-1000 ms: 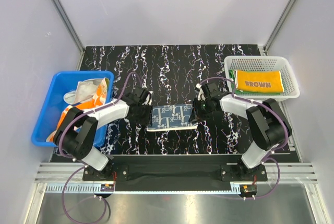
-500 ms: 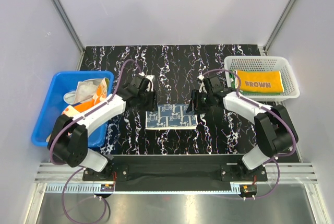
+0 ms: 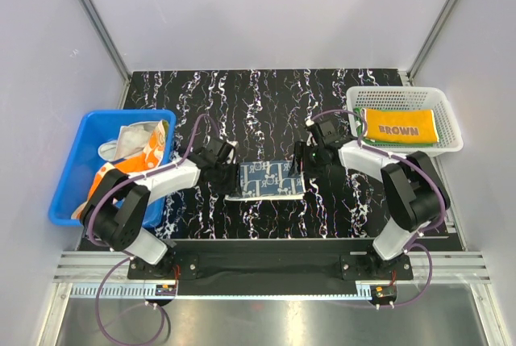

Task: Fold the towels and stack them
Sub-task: Neatly place the folded towel into the bin

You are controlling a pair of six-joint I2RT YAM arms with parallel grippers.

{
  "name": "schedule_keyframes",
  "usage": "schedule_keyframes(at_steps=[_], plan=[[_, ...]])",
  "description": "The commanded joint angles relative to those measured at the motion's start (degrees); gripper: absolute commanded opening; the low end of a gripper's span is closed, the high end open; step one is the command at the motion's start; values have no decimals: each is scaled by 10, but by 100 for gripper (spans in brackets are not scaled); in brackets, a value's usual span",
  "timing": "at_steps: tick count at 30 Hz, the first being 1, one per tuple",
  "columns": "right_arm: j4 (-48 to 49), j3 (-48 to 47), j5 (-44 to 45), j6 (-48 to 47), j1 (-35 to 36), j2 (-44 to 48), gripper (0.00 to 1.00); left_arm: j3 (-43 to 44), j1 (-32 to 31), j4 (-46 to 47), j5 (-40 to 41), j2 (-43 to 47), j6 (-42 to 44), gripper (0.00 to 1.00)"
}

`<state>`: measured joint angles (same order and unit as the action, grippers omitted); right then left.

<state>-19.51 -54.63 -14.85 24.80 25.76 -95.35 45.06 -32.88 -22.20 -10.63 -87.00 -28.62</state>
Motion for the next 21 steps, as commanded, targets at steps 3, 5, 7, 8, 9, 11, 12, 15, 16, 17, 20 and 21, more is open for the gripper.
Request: schedule_keyframes(at_steps=[3,5,7,8,9,11,12,15,16,17,20,21], plan=[[39,29,-26,-5,-1,-26,62,-4,0,14,43,-5,-5,38],[48,50,-27,0,0,-21,60,-8,0,15,47,1,-7,38],[63,66,-39,6,0,-22,56,-10,0,10,54,3,-10,38],[68,70,-40,8,-1,-24,56,-10,-1,9,56,3,-11,38],[70,75,-41,9,-1,-25,55,-11,0,7,61,3,-12,38],[77,82,-47,10,-1,-26,50,-12,0,4,62,3,-15,38],[80,84,-51,12,-1,-25,48,-12,-1,4,62,3,-15,38],[83,89,-52,12,-1,-21,38,-11,0,-4,70,8,-22,38],[84,90,-52,10,-1,-19,34,-10,0,-7,72,10,-25,38],[85,91,-52,10,-1,-19,23,-10,0,-7,76,11,-25,37],[77,92,-58,3,-4,-12,6,1,1,-21,88,17,-28,37],[70,87,-53,0,-5,-9,0,8,0,-39,93,21,-25,37]])
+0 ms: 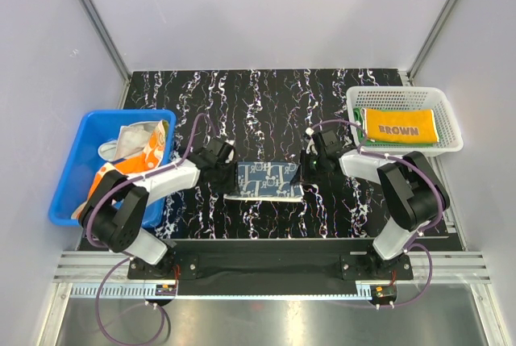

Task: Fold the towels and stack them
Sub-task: Neatly place the folded towel into the bin

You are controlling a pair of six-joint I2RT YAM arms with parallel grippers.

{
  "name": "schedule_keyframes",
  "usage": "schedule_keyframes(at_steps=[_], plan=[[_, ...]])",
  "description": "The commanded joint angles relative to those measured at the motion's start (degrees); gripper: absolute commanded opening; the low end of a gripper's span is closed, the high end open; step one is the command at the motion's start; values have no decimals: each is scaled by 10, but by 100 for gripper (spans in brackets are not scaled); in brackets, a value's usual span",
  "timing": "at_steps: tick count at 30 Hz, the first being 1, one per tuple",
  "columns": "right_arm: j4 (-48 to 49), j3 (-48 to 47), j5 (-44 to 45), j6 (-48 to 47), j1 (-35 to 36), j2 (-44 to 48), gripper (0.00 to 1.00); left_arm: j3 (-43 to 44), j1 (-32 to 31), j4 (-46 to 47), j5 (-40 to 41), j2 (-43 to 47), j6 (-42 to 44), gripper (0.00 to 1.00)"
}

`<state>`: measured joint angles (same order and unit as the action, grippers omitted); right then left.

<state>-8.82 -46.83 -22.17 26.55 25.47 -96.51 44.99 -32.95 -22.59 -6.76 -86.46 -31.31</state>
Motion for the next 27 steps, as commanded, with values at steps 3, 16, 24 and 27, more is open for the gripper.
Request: schedule_keyframes(at_steps=[3,16,24,27], plan=[[-72,-16,17,-28,-10,18,0,61,3,-92,91,32,22,39],[-324,-227,28,-143,-113,43,0,193,32,-194,284,154,136,50],[-426,-395,13,-240,-225,-44,0,183,32,-179,232,130,148,49],[-444,-457,10,-258,-276,-73,0,184,32,-179,225,118,151,49]])
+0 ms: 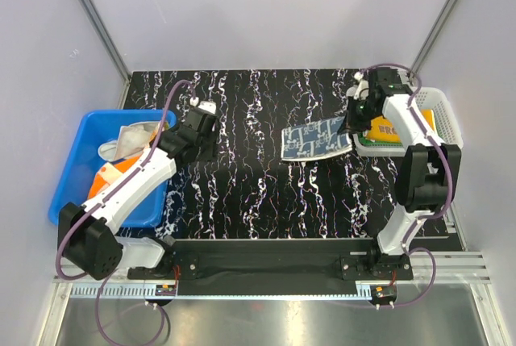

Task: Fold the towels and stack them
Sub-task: Neatly place the folded towel into the bin

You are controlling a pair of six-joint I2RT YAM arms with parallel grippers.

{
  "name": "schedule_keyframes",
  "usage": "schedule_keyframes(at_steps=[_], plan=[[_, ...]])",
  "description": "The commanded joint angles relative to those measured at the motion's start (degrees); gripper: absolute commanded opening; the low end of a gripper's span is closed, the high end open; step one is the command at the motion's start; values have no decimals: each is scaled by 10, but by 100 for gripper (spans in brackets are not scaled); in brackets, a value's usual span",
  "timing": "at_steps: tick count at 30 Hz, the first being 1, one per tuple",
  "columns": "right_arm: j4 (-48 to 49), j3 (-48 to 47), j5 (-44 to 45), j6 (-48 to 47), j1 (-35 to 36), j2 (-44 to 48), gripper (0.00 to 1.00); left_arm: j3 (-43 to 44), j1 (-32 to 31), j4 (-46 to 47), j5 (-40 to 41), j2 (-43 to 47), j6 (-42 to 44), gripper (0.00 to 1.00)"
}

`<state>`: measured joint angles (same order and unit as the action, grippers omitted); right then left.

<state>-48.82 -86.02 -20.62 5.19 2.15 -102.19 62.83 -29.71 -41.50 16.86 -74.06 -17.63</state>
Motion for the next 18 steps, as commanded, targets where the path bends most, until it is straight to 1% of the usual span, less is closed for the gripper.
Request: schedule_keyframes(at_steps=[1,2,4,5,8,13,17,18], plan=[[-63,-85,-5,-49,-51,-26,0,7,-1,9,-13,-9,15,49],[-72,-126,1,-69,-60,-37,0,8,-1,11,-18,-11,15,49],[-94,-172,-2,-83,-83,-75,0,5,-1,17,-29,-15,19,49],[-114,-212,-4,-87,-90,-88,0,4,-1,19,-39,-19,21,49],[-156,-281,2,-105,-114,-135,0,13,-1,7,-40,-36,24,49],[-179,-335,10,-121,-152,-176,0,12,-1,12,-42,-42,25,49],[-225,-425,41,-158,-182,-217,0,13,-1,9,-33,-44,27,49],[-228,-433,44,-159,-191,-225,0,12,-1,10,-31,-43,27,49]])
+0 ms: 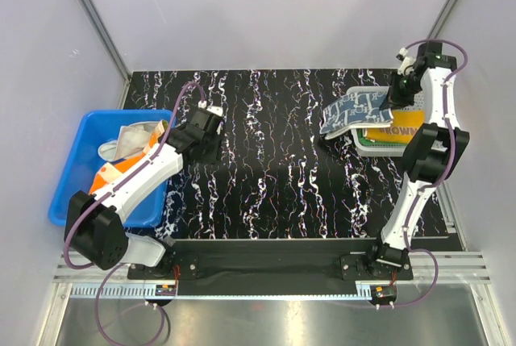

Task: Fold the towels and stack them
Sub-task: Neatly place the folded towel into the bin

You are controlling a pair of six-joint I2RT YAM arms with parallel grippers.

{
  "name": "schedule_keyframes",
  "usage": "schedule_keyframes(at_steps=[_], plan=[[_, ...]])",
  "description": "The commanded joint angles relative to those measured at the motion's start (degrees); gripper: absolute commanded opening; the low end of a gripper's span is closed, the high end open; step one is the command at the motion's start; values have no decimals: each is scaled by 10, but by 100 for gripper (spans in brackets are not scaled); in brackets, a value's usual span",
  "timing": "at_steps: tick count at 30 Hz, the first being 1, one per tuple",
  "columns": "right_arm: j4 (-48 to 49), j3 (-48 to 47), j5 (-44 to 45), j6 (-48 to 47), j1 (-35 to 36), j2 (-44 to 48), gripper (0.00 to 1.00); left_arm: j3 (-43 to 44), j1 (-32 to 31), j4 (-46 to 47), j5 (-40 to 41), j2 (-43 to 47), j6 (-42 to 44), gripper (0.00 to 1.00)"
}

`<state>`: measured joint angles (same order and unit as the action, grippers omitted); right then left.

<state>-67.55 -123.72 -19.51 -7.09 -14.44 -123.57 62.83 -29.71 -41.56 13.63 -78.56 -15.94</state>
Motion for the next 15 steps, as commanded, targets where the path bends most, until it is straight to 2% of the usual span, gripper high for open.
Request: schedule_keyframes(at_steps=[1,10,15], plan=[[-39,-63,32,-36,-32,-12,0,12,0,11,3,2,12,49],[-36,-104,31,-54,-100,-26,0,26,0,3,5,-4,22,48],[-39,-130,-1,-52,-132,-48,0,32,0,3,3,-2,18,48]])
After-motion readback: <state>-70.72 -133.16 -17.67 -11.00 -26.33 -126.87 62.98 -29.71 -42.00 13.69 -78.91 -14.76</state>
